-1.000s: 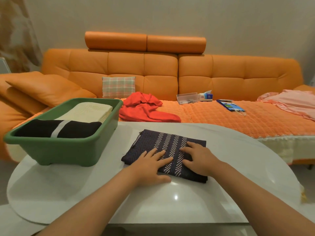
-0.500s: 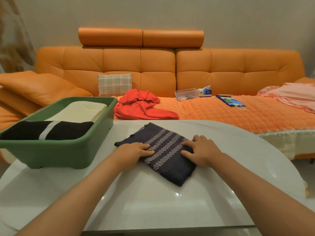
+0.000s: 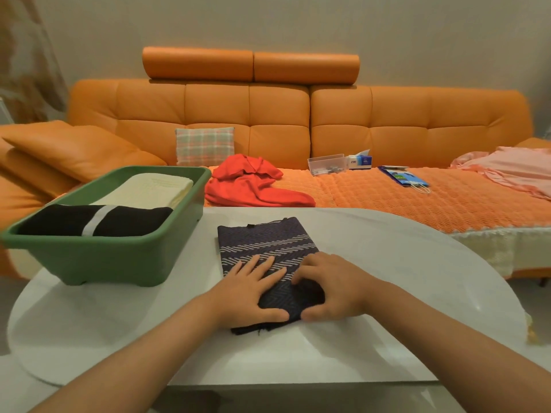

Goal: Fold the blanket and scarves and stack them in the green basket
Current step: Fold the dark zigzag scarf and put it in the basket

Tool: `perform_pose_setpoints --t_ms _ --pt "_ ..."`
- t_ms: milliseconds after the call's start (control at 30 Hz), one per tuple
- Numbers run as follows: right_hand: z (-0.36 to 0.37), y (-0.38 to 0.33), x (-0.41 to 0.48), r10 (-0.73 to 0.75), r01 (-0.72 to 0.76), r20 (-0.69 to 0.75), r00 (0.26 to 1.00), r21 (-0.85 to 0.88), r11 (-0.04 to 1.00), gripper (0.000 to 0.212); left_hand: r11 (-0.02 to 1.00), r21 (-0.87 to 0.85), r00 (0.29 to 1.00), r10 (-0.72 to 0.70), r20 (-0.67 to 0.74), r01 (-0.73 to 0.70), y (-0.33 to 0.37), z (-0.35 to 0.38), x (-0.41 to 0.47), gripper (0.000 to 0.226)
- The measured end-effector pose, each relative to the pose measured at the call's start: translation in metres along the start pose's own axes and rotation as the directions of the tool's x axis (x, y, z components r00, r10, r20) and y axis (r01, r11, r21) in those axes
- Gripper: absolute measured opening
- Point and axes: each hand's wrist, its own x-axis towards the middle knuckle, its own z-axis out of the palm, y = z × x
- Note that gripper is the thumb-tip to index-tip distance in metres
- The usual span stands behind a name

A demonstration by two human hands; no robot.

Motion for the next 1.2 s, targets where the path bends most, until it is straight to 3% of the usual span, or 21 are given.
perform_pose_setpoints --t_ms 67,200,367,467,533,633,700,767,833,1000,1100,1200 --pt "0.001 0.0 -0.005 -0.024 0.025 0.055 0.998 -0.013 1.0 0.071 1.0 0.0 0.999 0.029 -0.016 -0.029 -0.007 -0.001 -0.006 0.098" --pt "-0.004 0.005 -0.015 -0.007 0.012 0.057 0.998 -0.095 0.995 0.071 0.999 0.035 0.998 0.032 -0.047 -0.03 -0.011 -0.004 -0.016 0.095" --pt "0.003 -0.003 -0.013 0.028 -0.023 0.044 0.999 -0.112 0.993 0.062 0.984 0.062 0.94 0.178 -0.292 -0.167 0.011 -0.016 -0.028 0.062" --pt "0.007 -0.004 -0.008 0.042 -0.044 -0.026 0.999 -0.065 0.997 0.044 0.983 0.041 0.946 0.182 -0.267 -0.178 0.014 -0.017 -0.032 0.063" --pt "0.008 -0.003 -0.007 0.049 -0.052 -0.084 0.995 -0.025 0.998 0.032 0.987 0.048 0.953 0.162 -0.256 -0.155 0.01 -0.019 -0.032 0.051" --pt "0.007 -0.003 -0.007 0.046 -0.038 -0.167 0.985 0.047 0.998 0.03 0.99 0.082 0.961 0.132 -0.243 -0.115 0.006 -0.018 -0.03 0.042" --pt "0.005 -0.005 -0.009 0.057 -0.034 -0.239 0.969 0.101 0.994 0.033 0.997 0.013 0.957 0.083 -0.278 -0.082 0.004 -0.02 -0.029 0.031" --pt "0.0 -0.005 -0.011 0.126 -0.048 -0.334 0.934 0.232 0.971 0.035 0.978 -0.194 0.938 -0.002 -0.347 -0.07 -0.001 -0.027 -0.03 0.028" --pt "-0.005 -0.003 -0.009 0.252 -0.065 -0.399 0.881 0.427 0.902 0.036 0.896 -0.44 0.914 -0.131 -0.383 -0.056 -0.01 -0.037 -0.034 0.032" --pt "-0.004 0.007 0.008 0.566 -0.252 -0.261 0.782 0.698 0.67 0.038 0.697 -0.717 0.826 -0.39 -0.407 -0.024 -0.027 -0.04 -0.02 0.025" --pt "0.007 0.012 0.018 0.632 -0.346 -0.257 0.731 0.659 0.668 0.038 0.567 -0.823 0.872 -0.389 -0.296 -0.026 -0.022 -0.035 -0.008 0.055" --pt "0.015 0.015 0.027 0.686 -0.419 -0.276 0.674 0.622 0.662 0.032 0.734 -0.679 0.864 -0.339 -0.373 -0.005 -0.019 -0.029 0.006 0.063"
